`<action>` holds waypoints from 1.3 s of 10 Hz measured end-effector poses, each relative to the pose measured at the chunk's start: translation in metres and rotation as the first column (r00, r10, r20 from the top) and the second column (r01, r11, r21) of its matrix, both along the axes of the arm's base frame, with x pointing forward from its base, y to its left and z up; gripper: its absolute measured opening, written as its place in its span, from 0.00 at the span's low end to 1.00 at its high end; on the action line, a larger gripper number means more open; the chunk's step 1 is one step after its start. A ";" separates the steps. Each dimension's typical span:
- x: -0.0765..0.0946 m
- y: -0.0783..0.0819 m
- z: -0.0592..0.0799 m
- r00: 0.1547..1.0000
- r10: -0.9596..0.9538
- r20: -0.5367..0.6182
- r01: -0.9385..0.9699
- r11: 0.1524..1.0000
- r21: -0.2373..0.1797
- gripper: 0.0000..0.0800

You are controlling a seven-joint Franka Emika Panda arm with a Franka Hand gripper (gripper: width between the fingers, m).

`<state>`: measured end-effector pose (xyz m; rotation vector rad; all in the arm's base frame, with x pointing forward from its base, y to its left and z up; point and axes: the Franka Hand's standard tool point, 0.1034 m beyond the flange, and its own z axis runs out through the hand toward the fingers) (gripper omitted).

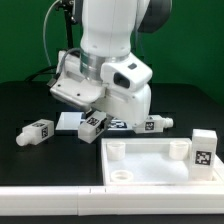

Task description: Assemble square table

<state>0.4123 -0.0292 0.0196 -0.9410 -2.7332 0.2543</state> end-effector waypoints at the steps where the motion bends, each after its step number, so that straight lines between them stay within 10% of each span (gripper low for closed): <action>1: -0.001 0.002 -0.001 1.000 -0.020 0.001 0.020 1.000 -0.015 0.36; 4: -0.001 -0.003 -0.001 0.999 -0.044 0.003 0.044 0.999 -0.019 0.36; 5: -0.001 -0.004 -0.001 0.999 -0.050 0.002 0.050 0.999 -0.021 0.60; 8: 0.001 -0.005 0.001 0.994 -0.111 0.014 0.111 0.993 -0.039 0.76; 13: 0.044 0.018 0.049 0.756 -0.599 0.263 0.644 0.754 -0.132 0.81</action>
Offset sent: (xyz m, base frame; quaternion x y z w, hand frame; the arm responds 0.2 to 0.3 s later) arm 0.0000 0.0000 0.0000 0.0000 0.0000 0.0000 1.0000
